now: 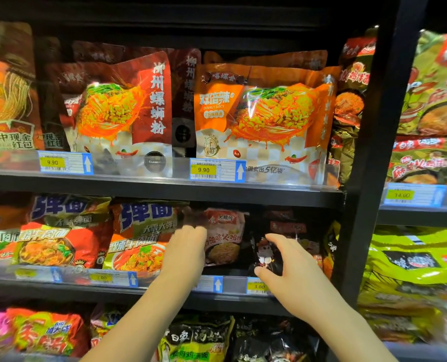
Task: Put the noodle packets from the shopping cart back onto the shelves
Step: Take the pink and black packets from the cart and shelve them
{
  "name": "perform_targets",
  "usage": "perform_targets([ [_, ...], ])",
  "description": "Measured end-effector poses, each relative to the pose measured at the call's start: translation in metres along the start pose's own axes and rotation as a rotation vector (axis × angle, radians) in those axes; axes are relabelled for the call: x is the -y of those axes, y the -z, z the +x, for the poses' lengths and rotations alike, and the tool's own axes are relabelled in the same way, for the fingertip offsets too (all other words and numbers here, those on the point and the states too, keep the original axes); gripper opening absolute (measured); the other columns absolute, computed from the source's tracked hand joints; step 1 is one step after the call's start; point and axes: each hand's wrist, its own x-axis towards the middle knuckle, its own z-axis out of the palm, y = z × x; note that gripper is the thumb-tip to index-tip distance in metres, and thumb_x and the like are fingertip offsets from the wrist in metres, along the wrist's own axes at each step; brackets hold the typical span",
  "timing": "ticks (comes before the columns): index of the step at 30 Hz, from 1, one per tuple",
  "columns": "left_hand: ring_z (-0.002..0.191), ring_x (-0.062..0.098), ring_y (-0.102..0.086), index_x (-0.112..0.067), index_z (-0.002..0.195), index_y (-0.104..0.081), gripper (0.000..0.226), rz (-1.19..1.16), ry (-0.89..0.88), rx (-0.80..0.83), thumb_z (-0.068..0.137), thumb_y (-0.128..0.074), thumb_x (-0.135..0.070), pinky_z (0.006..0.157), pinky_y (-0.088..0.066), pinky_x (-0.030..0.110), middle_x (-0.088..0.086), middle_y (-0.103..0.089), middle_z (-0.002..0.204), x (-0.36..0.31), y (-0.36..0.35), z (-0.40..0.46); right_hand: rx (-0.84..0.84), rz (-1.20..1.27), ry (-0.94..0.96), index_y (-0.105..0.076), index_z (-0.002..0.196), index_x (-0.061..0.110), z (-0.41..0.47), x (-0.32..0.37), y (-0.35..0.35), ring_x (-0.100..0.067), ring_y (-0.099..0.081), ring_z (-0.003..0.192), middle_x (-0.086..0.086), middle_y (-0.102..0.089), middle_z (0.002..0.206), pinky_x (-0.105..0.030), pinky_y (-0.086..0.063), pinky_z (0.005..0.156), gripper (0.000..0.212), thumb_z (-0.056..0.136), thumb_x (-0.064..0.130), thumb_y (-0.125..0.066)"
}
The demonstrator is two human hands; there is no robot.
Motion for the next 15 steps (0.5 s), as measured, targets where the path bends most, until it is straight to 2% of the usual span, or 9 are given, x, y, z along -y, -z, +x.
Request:
perform_targets([
  [2,0.108,0.024,-0.058,-0.014,0.112,-0.056,0.014,-0.054,-0.039,0.065,0.100,-0.059,-0.021,0.085,-0.048,0.030,0.007,-0.059,0.116,0.002,0.000,-0.001,-0.003,-0.004,-0.007,-0.024,0.157,0.039,-0.003,0.001,0.002,-0.009,-0.037,0.144,0.016,-0.032,0.160,-0.030,-0.041,0.110,0.073,0.096,0.046,-0.065],
  [5,0.113,0.022,-0.056,-0.018,0.122,-0.053,0.038,-0.098,-0.152,0.104,0.096,-0.064,-0.044,0.086,-0.047,0.029,0.003,-0.056,0.118,0.009,0.004,-0.009,-0.003,-0.049,-0.014,-0.022,0.157,0.040,-0.007,0.003,0.004,-0.010,-0.034,0.147,0.015,-0.030,0.162,-0.035,-0.042,0.112,0.079,0.093,0.053,-0.065],
  [9,0.126,0.016,-0.050,-0.028,0.145,-0.043,0.068,-0.136,-0.303,0.117,0.089,-0.064,-0.061,0.098,-0.046,0.028,-0.007,-0.052,0.135,0.025,0.018,-0.026,0.016,-0.128,-0.026,-0.019,0.158,0.040,-0.012,0.005,0.008,-0.013,-0.033,0.147,0.014,-0.028,0.162,-0.039,-0.044,0.112,0.086,0.089,0.062,-0.065],
  [15,0.131,0.014,-0.048,-0.035,0.147,-0.040,0.080,-0.057,-0.386,0.193,0.081,-0.060,-0.075,0.101,-0.049,0.036,-0.012,-0.047,0.143,0.037,0.033,-0.039,0.039,-0.171,-0.069,-0.020,0.159,0.037,-0.025,0.010,0.009,-0.015,-0.035,0.145,0.011,-0.032,0.159,-0.042,-0.043,0.113,0.088,0.088,0.064,-0.064],
])
